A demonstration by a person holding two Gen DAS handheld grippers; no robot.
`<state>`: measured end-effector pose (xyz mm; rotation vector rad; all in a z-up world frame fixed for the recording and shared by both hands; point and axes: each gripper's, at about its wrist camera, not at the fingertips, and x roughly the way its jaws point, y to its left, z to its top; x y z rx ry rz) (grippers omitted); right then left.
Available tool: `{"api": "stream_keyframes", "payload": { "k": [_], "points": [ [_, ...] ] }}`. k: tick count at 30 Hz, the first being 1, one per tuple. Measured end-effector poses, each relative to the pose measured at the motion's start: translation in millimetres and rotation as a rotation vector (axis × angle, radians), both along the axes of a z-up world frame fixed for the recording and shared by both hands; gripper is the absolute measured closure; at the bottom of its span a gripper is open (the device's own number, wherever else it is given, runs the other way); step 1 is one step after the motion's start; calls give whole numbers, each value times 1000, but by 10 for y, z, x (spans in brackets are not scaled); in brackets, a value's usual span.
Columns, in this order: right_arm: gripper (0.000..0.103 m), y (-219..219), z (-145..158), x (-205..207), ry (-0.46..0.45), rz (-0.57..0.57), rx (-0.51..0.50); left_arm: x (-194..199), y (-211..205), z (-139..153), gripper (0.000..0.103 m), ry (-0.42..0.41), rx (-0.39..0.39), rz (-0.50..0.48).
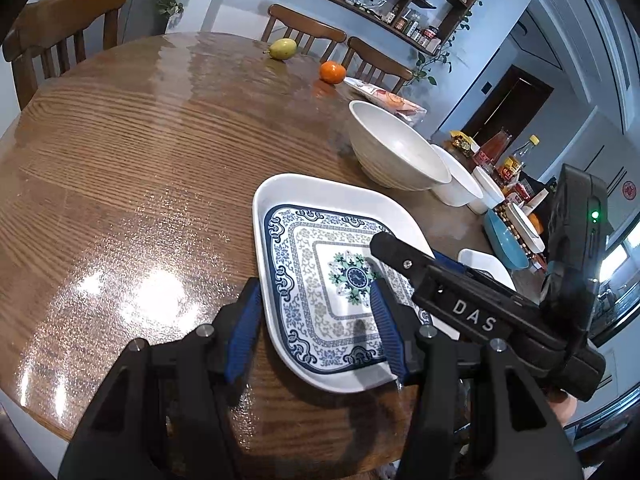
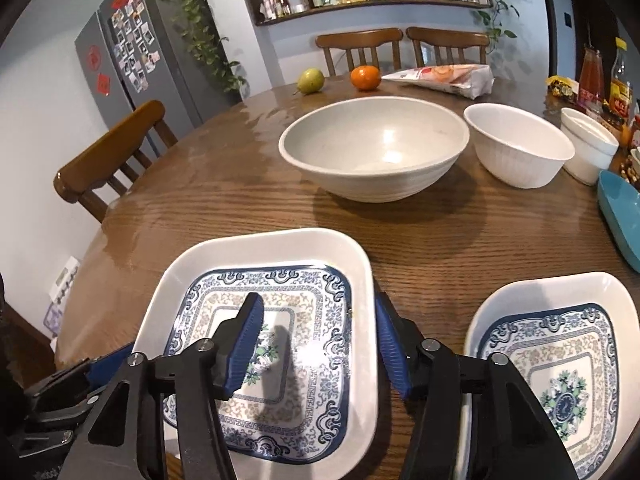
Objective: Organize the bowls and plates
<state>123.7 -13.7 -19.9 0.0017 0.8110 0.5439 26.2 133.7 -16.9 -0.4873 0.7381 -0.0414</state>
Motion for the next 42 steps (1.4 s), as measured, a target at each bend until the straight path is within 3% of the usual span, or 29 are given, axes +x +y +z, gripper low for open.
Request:
{"api": "stream_keyframes", "payload": {
  "k": [6,18,28,42],
  "points": [
    [43,17,-16,-35,-29,-3,-17,-8,-29,10,50,4,31,10],
    [43,-142,151,-145,-56,0,47,-130,-198,221,49,-42,68,-2],
    [43,-563,341,-248,-107,-91,74,-105,-606,339,49,-82,82,-106],
    [43,-1302,355,-234,-120,-253,101,107,-1249,366,49,-76,92,-288]
  ]
}}
